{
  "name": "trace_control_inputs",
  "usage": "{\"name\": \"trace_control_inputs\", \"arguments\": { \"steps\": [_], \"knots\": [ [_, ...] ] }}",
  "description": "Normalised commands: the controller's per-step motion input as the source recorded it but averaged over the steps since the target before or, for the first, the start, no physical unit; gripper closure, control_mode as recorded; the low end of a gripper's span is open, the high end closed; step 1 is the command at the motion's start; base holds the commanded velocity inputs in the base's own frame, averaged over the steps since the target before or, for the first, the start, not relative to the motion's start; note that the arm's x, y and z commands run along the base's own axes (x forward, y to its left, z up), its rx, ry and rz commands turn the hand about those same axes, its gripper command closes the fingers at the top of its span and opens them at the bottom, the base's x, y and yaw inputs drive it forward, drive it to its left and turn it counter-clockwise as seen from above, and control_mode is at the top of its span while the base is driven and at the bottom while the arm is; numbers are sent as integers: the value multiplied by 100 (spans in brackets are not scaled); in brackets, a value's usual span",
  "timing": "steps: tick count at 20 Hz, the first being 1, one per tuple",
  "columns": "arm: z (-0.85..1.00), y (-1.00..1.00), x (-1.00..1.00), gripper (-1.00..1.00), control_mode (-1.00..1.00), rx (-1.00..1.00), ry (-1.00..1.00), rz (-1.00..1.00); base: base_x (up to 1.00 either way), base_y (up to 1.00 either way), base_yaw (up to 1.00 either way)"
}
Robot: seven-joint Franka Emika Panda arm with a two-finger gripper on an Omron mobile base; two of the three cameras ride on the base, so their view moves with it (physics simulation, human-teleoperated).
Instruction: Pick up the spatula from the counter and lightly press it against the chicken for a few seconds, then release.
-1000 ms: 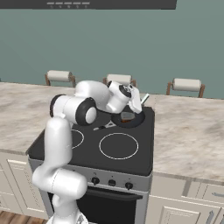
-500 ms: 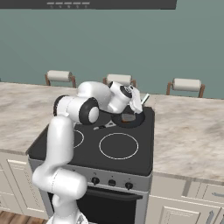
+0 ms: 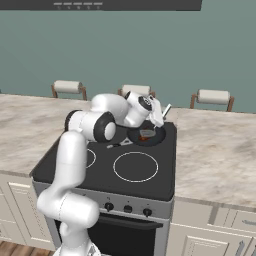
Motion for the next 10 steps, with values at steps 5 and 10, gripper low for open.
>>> {"name": "trace_control_inputs", "arguments": {
  "steps": [5, 10],
  "knots": [
    [-3, 0, 17, 100, -100, 0, 0, 0, 0, 0, 0],
    [-6, 0, 7, 100, -100, 0, 0, 0, 0, 0, 0]
  ]
}}
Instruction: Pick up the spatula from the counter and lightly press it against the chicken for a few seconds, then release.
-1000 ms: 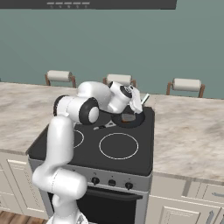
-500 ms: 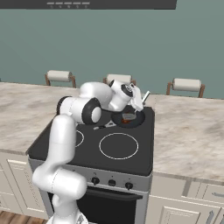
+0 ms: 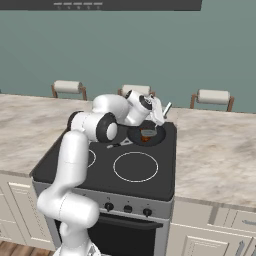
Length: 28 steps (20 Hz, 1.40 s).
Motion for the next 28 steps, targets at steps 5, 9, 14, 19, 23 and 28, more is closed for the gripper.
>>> {"name": "trace_control_inputs", "arguments": {
  "steps": [5, 9, 14, 19, 23, 28],
  "knots": [
    [-7, 0, 0, 100, -100, 0, 0, 0, 0, 0, 0],
    [-9, 0, 0, 100, -100, 0, 0, 0, 0, 0, 0],
    [-10, 0, 0, 100, -100, 0, 0, 0, 0, 0, 0],
    [-12, 0, 0, 100, -100, 0, 0, 0, 0, 0, 0],
    [-16, 0, 0, 100, -100, 0, 0, 0, 0, 0, 0],
    [-14, 0, 0, 100, -100, 0, 0, 0, 0, 0, 0]
  ]
}}
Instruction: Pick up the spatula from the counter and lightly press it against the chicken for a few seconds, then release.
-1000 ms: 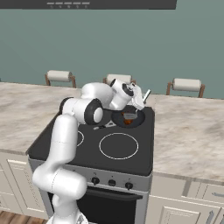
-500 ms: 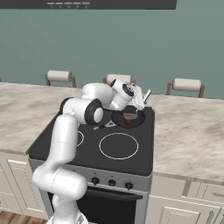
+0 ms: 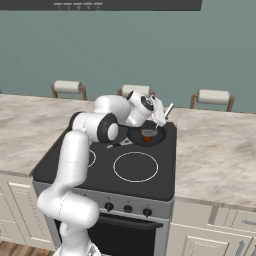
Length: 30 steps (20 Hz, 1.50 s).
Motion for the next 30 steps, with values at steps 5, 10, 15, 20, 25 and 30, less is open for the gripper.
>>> {"name": "trace_control_inputs", "arguments": {
  "steps": [5, 10, 15, 20, 25, 30],
  "knots": [
    [-10, 0, 0, 100, -100, 0, 0, 0, 0, 0, 0],
    [-6, 0, 0, 100, -100, 0, 0, 0, 0, 0, 0],
    [16, 3, -1, 100, -100, 1, -5, 1, 0, 0, 0],
    [38, 3, -11, 100, -100, 1, -10, 2, 0, 0, 0],
    [41, 3, -28, 100, -100, 3, -11, 2, 0, 0, 0],
    [39, 2, -29, 100, -100, 4, -8, 2, 0, 0, 0]
  ]
}}
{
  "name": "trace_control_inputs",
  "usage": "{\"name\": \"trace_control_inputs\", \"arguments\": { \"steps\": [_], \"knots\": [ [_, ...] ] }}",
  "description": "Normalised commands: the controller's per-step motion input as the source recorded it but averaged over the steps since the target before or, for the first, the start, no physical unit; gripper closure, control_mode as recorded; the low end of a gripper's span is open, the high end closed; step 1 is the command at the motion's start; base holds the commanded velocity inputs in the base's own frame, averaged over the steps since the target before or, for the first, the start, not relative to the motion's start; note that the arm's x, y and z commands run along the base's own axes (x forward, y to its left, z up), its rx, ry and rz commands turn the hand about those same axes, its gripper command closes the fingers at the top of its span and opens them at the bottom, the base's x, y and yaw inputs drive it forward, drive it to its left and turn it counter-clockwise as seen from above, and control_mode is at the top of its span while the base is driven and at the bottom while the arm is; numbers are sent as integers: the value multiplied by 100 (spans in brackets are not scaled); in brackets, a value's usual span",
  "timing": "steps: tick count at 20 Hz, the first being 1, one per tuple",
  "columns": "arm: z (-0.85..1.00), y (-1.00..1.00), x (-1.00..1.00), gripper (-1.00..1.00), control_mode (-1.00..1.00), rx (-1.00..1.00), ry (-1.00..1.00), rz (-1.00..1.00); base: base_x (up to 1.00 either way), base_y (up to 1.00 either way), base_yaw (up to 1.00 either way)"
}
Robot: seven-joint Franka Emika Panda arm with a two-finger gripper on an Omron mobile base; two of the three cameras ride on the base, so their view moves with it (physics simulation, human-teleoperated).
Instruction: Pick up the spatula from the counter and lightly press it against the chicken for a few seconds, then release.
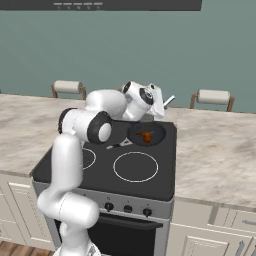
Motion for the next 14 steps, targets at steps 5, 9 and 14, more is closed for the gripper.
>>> {"name": "trace_control_inputs", "arguments": {
  "steps": [5, 9, 14],
  "knots": [
    [34, 2, -20, 100, -100, 14, -1, 3, 0, 0, 0],
    [26, 12, -19, 100, -100, 18, 0, 4, 0, 0, 0],
    [35, 8, -22, 100, -100, 19, 0, 5, 0, 0, 0]
  ]
}}
